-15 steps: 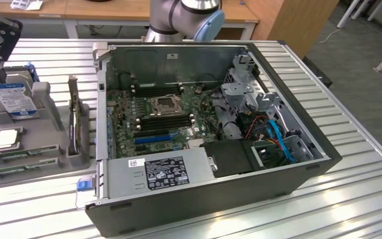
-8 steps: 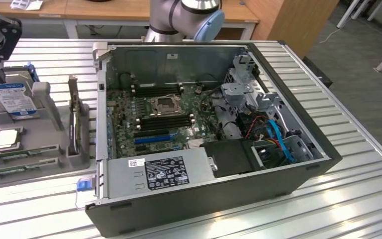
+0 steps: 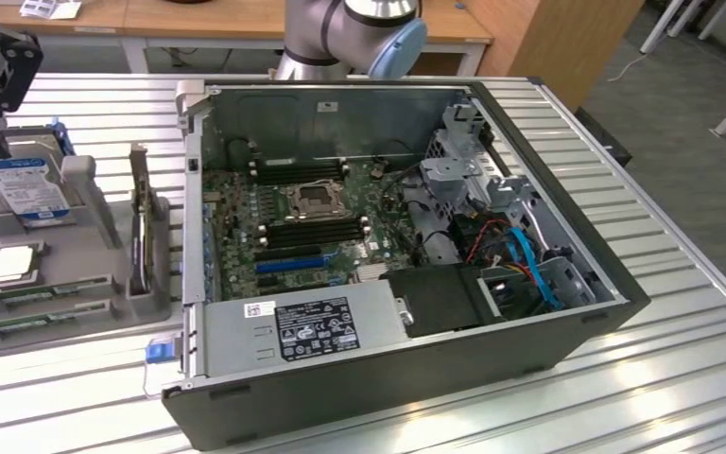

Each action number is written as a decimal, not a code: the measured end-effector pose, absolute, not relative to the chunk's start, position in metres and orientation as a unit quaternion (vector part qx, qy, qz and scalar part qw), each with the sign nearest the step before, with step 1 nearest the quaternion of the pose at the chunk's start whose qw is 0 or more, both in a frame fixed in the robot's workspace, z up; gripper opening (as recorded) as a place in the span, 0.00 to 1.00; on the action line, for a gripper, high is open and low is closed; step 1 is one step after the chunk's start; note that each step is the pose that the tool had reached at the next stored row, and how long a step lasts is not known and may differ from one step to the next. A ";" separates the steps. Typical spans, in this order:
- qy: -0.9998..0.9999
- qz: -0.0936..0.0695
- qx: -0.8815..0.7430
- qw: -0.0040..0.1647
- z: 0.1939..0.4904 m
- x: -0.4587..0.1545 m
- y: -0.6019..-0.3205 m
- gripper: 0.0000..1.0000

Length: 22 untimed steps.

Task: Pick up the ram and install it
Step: 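Pick up the ram and move it above insertion slot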

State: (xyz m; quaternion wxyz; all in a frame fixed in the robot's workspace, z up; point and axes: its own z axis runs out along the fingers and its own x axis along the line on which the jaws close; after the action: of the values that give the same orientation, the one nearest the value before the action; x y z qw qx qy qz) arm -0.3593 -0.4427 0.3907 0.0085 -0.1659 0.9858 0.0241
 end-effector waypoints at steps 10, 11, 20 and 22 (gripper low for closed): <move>0.967 0.025 -0.253 0.006 0.390 -0.359 -0.443 0.24; 0.965 0.025 -0.262 0.006 0.390 -0.359 -0.443 0.24; 0.940 0.025 -0.340 0.004 0.388 -0.359 -0.443 0.24; 0.934 0.025 -0.357 0.004 0.388 -0.359 -0.443 0.24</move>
State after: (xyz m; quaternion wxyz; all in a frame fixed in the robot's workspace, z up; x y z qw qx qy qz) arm -0.3593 -0.4427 0.3881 0.0035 -0.3570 0.9338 0.0253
